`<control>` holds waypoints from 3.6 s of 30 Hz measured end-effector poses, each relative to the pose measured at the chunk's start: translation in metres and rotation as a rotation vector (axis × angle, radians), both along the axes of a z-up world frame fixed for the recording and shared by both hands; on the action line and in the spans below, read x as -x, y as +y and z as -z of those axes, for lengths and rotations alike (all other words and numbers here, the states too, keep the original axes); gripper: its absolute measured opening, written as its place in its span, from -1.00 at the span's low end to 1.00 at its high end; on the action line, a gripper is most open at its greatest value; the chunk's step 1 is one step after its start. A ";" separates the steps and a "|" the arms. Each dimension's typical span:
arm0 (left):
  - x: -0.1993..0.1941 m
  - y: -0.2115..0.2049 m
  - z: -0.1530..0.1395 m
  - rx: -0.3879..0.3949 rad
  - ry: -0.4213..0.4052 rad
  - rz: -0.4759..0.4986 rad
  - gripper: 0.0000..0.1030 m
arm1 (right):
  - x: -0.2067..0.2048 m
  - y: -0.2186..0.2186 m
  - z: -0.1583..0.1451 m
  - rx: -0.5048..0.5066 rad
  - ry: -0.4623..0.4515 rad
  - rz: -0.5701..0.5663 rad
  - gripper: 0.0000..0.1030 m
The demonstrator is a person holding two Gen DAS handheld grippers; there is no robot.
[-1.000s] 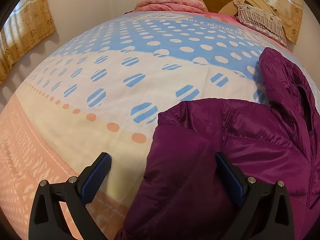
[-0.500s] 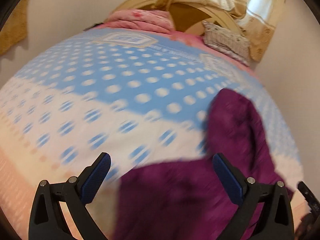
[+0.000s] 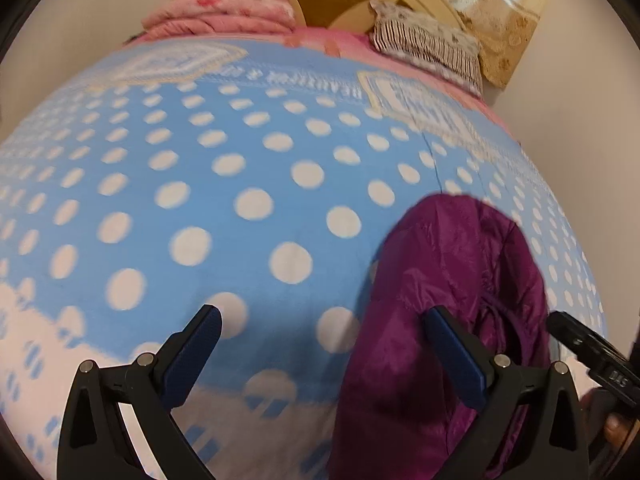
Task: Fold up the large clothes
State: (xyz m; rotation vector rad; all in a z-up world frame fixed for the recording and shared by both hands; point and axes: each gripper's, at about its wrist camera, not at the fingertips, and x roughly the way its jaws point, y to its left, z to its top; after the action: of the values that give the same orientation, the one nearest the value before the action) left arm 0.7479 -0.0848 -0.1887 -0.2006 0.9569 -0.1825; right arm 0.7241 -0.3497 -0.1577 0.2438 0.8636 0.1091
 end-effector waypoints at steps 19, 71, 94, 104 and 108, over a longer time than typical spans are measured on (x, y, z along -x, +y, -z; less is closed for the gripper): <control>0.179 0.003 -0.108 -0.077 -0.567 0.285 -0.97 | 0.173 0.039 -0.084 0.224 -0.316 -0.183 -0.84; 0.338 0.078 -0.031 -0.148 -0.378 0.202 0.78 | 0.314 0.069 -0.023 0.104 0.047 -0.473 0.21; 0.206 0.035 -0.009 -0.043 -0.218 0.067 -0.86 | 0.176 0.050 0.010 -0.004 -0.055 0.014 -0.71; 0.299 0.044 -0.076 -0.033 -0.491 -0.022 0.88 | 0.263 0.064 -0.039 -0.041 -0.186 0.025 0.08; 0.313 0.002 -0.056 -0.171 -0.502 0.051 0.88 | 0.277 0.113 -0.015 0.024 -0.198 -0.079 -0.07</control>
State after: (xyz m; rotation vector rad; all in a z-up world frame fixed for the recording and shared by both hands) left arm 0.4344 -0.0825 -0.1325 0.0296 0.4742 -0.1860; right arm 0.4472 -0.2364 -0.1426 0.1735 0.6775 0.1933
